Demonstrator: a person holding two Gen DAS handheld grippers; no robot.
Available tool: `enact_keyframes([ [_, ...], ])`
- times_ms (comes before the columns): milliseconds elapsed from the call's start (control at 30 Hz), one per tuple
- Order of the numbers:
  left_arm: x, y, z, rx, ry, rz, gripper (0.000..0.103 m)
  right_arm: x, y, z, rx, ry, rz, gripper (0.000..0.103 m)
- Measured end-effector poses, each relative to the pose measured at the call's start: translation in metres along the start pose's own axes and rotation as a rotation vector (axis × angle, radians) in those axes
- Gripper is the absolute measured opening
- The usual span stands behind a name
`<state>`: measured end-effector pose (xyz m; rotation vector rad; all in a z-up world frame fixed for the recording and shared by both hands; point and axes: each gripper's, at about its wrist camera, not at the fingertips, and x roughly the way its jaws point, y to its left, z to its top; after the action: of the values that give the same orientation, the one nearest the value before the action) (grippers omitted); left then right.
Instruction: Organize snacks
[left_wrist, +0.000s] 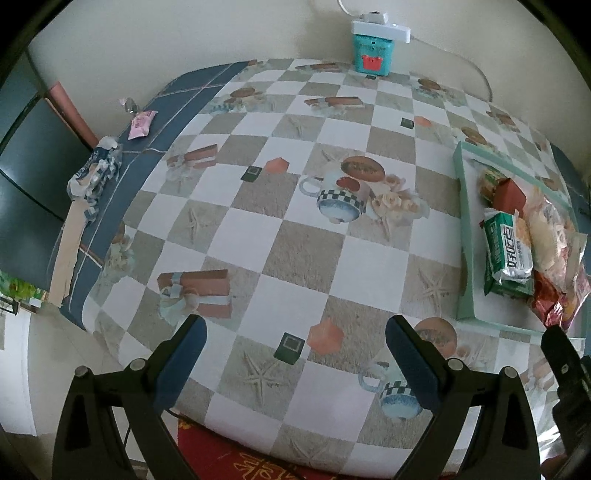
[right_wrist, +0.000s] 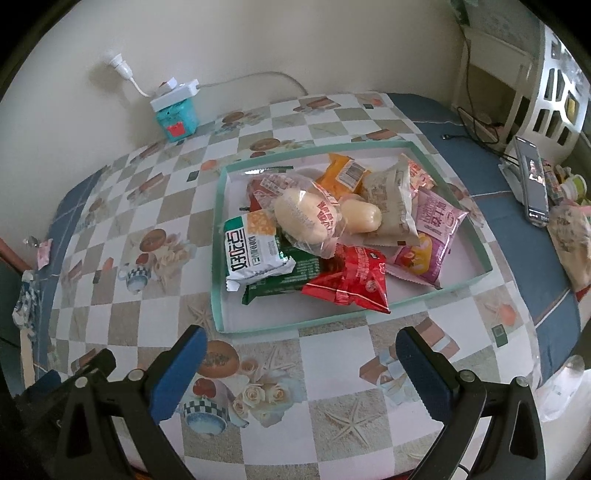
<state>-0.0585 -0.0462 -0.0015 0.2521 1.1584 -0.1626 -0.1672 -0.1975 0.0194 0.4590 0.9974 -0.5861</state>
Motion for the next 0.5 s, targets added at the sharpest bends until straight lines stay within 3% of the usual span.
enact_keyframes([
  [500, -0.0001, 0.0067, 0.0038, -0.014, -0.006, 0.017, 0.098, 0.0048, 0.0079, 0.0000, -0.035, 0.019, 0.000, 0.103],
])
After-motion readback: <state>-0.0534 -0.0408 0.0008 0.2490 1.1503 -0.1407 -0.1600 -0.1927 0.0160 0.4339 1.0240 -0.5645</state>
